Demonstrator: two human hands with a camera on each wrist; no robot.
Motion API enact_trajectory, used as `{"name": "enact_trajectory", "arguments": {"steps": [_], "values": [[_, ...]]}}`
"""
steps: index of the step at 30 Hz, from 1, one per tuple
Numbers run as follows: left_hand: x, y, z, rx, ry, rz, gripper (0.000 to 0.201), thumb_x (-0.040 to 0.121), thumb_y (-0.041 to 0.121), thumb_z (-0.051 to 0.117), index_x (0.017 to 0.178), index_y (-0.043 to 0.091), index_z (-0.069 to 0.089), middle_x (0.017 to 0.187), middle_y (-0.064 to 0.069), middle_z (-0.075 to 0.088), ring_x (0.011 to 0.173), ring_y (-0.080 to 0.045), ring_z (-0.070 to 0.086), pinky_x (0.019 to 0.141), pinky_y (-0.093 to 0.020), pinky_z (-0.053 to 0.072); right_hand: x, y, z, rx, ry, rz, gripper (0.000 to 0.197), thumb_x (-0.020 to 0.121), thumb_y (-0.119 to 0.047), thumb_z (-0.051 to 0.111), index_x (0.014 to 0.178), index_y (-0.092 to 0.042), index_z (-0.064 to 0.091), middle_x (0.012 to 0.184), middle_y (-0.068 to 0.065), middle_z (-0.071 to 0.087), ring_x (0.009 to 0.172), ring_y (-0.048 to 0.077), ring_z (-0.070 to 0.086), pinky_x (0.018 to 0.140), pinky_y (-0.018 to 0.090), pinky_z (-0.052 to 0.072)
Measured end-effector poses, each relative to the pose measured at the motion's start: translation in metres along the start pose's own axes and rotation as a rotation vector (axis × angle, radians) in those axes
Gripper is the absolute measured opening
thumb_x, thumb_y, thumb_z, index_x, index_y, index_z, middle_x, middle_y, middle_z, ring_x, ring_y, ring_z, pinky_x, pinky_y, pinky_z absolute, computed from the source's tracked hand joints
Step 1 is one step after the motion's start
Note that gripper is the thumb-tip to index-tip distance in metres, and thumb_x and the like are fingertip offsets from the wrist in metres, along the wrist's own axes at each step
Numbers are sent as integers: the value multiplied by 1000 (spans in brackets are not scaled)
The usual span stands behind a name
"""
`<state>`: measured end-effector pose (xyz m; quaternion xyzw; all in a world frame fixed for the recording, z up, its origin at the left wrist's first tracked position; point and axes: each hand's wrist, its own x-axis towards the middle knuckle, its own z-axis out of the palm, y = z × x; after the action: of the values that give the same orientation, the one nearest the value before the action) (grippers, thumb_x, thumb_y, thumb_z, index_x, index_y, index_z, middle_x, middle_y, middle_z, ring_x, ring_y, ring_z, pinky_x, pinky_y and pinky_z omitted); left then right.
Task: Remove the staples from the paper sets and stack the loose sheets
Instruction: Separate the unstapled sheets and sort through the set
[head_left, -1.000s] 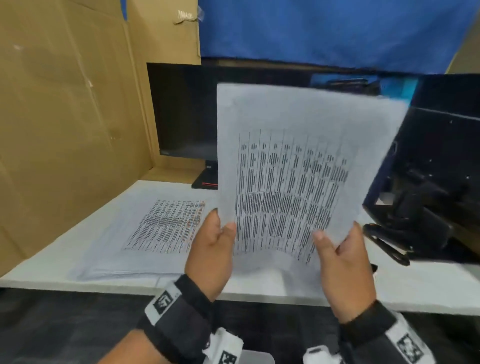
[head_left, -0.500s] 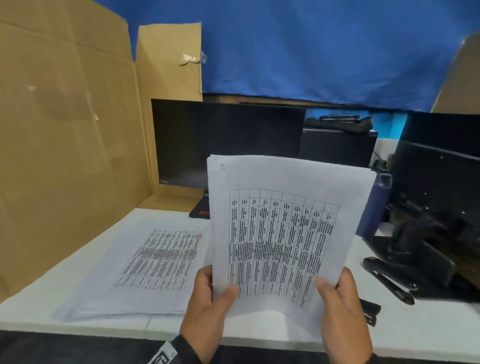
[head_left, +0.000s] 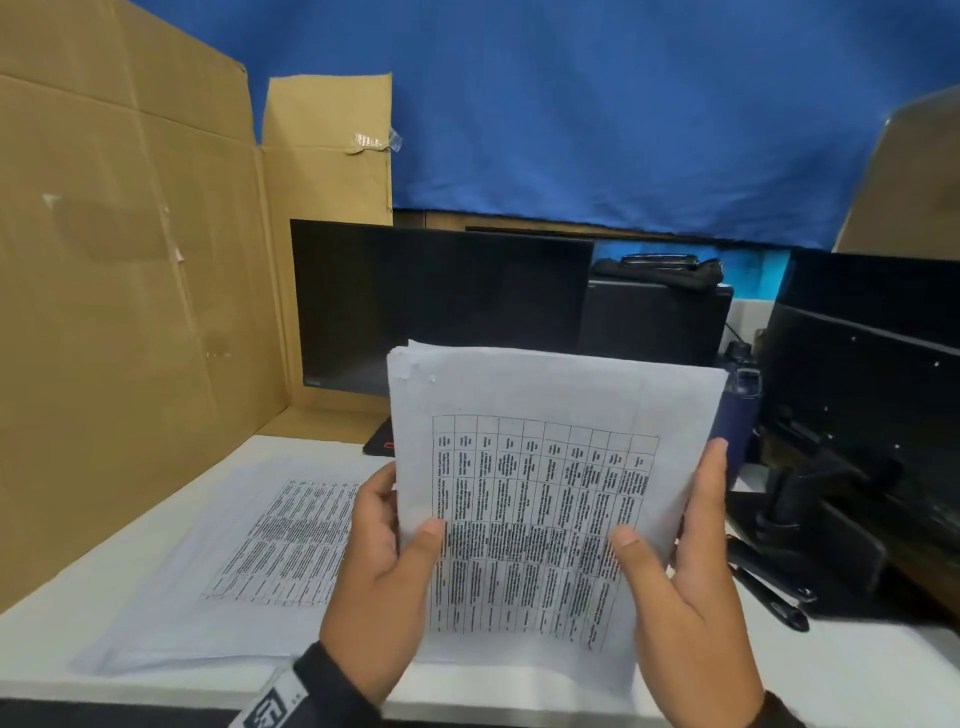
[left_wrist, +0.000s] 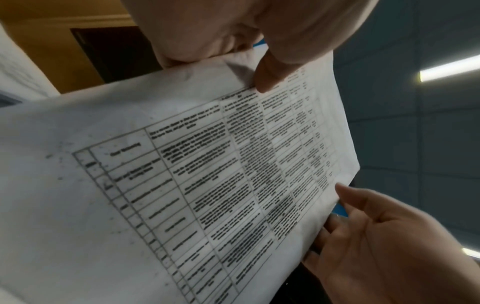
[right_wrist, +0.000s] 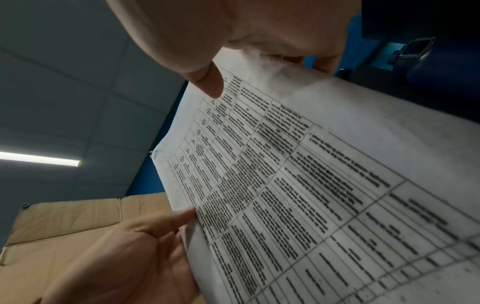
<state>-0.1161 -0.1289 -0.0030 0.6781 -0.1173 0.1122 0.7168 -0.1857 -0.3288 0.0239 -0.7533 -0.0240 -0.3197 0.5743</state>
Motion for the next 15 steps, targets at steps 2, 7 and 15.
{"name": "enact_trajectory", "arguments": {"steps": [2,7,15], "values": [[3,3,-3,-9,10,-17,47,101,0,53,135,32,49,122,13,74,117,-5,68,104,-33,48,4,0,-4,40,10,-8,89,98,-10,57,152,-58,5,157,-31,30,143,-4,35,121,46,30],[5,-3,-4,-33,8,-115,28,102,3,53,116,22,69,113,3,79,112,-19,71,110,-53,48,12,3,-5,94,44,33,57,100,-4,50,141,-42,41,123,-24,66,114,-2,63,107,42,48],[5,-10,-2,-69,32,-185,28,102,3,52,113,23,68,113,1,78,114,-23,70,110,-54,48,16,17,0,192,97,157,38,101,0,47,116,-32,62,115,-7,73,111,17,68,105,54,47]]}}
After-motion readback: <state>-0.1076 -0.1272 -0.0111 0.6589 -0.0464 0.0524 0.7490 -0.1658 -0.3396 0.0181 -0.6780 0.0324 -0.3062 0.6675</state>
